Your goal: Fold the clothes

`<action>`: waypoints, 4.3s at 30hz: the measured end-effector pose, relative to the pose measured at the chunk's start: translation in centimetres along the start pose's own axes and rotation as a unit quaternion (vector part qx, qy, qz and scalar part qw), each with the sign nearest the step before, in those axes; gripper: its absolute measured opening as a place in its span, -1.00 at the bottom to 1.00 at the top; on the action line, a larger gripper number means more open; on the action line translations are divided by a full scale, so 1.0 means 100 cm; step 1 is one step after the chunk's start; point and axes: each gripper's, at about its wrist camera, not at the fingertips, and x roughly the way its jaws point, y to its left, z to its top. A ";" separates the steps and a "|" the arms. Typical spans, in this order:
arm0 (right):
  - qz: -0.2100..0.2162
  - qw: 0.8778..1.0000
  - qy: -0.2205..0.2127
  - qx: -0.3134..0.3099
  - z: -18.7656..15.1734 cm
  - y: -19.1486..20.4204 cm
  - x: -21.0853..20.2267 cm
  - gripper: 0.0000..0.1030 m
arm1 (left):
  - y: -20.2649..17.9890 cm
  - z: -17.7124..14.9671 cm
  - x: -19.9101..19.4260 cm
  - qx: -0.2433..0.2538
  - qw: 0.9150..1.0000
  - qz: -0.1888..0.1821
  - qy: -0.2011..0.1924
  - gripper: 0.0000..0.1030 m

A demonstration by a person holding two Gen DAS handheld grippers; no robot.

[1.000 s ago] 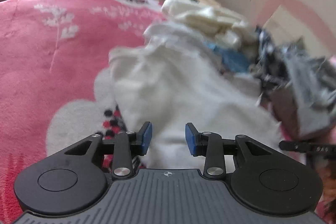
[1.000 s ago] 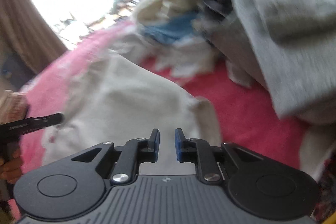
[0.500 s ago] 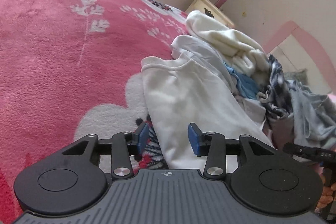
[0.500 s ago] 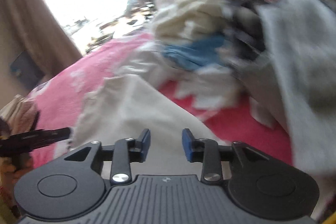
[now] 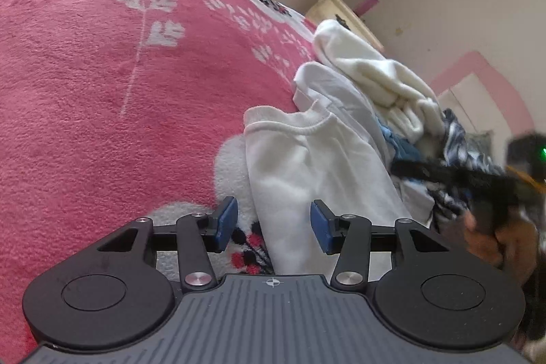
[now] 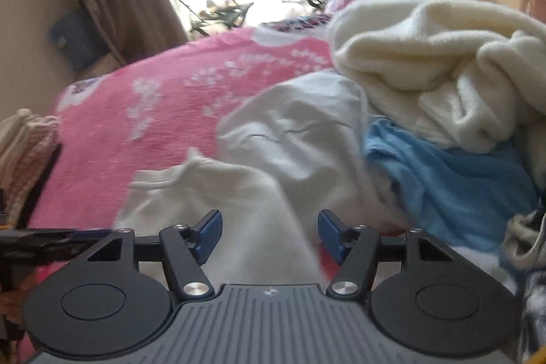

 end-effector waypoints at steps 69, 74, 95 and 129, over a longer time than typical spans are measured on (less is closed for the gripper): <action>0.160 0.986 -0.025 0.048 -0.146 -0.001 -0.187 -0.71 | -0.183 -0.104 -0.128 0.313 0.943 -0.099 -0.045 -0.95; 0.151 0.988 0.005 0.012 -0.189 0.011 -0.211 -0.71 | -0.195 -0.140 -0.142 0.340 0.934 -0.114 -0.010 -0.95; 0.070 0.980 0.099 -0.161 -0.289 0.054 -0.259 -0.60 | -0.207 -0.295 -0.150 0.541 0.836 -0.050 0.076 -0.83; 0.006 0.999 -0.046 0.022 -0.308 0.106 -0.294 -0.18 | -0.150 -0.217 -0.161 0.209 0.970 -0.046 0.115 -0.30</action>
